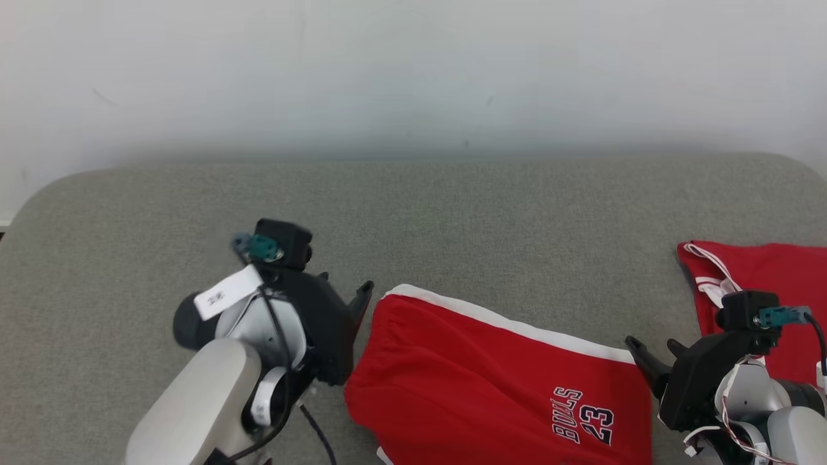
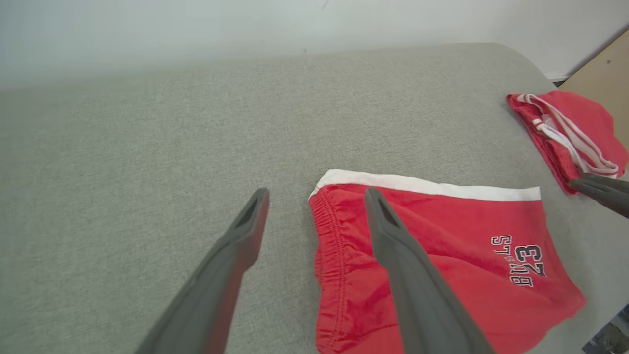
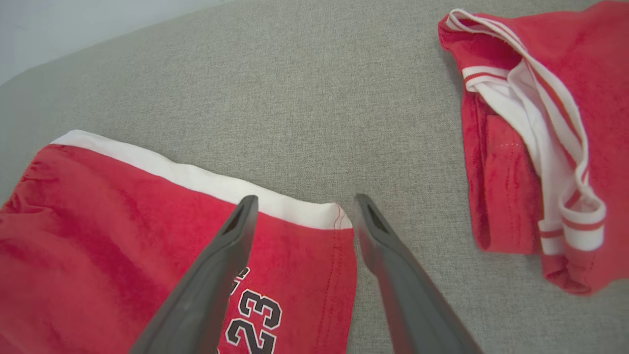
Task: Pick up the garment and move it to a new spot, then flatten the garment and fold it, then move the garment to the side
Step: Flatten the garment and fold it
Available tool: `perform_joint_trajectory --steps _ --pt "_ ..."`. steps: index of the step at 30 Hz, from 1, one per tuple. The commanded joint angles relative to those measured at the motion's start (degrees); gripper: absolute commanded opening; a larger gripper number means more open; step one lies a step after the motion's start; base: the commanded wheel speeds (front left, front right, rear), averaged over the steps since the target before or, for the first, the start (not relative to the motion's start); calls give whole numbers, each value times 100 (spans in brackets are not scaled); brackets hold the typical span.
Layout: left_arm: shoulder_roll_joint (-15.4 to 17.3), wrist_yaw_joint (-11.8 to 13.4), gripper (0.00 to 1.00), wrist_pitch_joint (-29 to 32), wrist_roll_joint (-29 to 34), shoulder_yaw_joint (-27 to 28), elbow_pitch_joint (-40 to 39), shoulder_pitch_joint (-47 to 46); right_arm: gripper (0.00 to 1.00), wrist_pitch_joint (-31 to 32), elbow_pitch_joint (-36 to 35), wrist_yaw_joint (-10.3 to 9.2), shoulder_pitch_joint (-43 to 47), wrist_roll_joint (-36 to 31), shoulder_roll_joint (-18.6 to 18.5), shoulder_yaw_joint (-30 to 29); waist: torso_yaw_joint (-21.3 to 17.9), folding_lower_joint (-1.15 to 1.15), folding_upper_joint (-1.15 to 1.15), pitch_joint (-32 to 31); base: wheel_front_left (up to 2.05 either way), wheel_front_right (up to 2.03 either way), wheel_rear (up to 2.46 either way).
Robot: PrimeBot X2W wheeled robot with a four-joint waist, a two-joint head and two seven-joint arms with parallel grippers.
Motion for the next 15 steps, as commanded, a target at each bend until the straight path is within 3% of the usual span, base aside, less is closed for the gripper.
perform_joint_trajectory --steps 1,9,15 --pt "-52 -9 100 125 21 -67 53 -156 100 124 -103 -6 68 -66 -21 -25 -98 0 0 130 0 0 0" --pt "-338 -133 100 998 -53 -338 521 -938 100 577 -428 -6 102 -45 -19 -30 -284 0 0 397 0 0 0" --pt "-481 62 100 1875 -65 -402 981 -1595 100 728 -409 -6 -265 -105 -16 -37 -466 0 0 707 0 0 0"
